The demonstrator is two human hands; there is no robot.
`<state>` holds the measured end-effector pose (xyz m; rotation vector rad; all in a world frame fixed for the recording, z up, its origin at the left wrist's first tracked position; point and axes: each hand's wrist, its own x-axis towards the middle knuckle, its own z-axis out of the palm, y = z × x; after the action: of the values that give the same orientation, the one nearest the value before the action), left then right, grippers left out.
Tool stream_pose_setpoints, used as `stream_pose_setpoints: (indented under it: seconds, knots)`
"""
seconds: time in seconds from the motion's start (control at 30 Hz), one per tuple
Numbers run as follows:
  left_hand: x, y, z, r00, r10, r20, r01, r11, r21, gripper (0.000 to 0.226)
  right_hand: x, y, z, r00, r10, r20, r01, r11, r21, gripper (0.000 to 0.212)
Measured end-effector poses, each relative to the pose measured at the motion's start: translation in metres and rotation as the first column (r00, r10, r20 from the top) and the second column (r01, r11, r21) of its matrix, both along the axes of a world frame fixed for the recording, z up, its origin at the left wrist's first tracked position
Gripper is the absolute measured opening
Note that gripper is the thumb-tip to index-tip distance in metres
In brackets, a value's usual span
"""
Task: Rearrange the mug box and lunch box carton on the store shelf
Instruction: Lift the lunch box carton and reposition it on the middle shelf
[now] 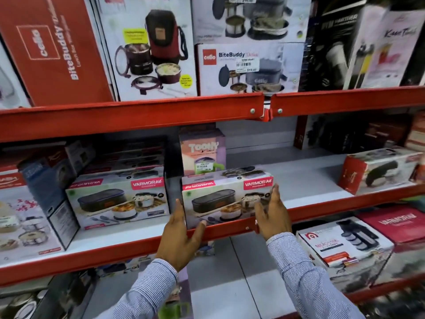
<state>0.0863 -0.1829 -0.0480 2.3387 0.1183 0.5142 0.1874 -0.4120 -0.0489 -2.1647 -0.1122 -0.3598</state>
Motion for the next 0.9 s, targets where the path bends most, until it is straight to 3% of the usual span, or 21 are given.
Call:
stream_pose_setpoints:
  seconds: [0.17, 0.33, 0.7, 0.9]
  knots:
    - [-0.006, 0.002, 0.021, 0.972, 0.114, 0.204, -0.080, 0.982, -0.170, 0.056, -0.009, -0.004, 0.024, 0.995, -0.002, 0.104, -0.019, 0.979, 0.205, 0.036]
    - [-0.022, 0.025, 0.050, 0.904, 0.194, 0.381, -0.149, 0.978, -0.144, 0.054, -0.031, 0.006, 0.055, 0.958, 0.034, 0.284, -0.114, 0.956, 0.271, 0.037]
    - [-0.085, 0.126, 0.036, 0.822, 0.479, 0.308, -0.411, 0.873, -0.261, 0.050, -0.073, 0.110, 0.047, 0.915, 0.282, 0.289, -0.369, 0.876, 0.311, 0.047]
    - [-0.104, 0.179, 0.015, 0.807, 0.535, 0.251, -0.515, 0.845, -0.146, 0.046, -0.074, 0.173, 0.018, 0.901, 0.382, 0.205, -0.432, 0.836, 0.338, 0.046]
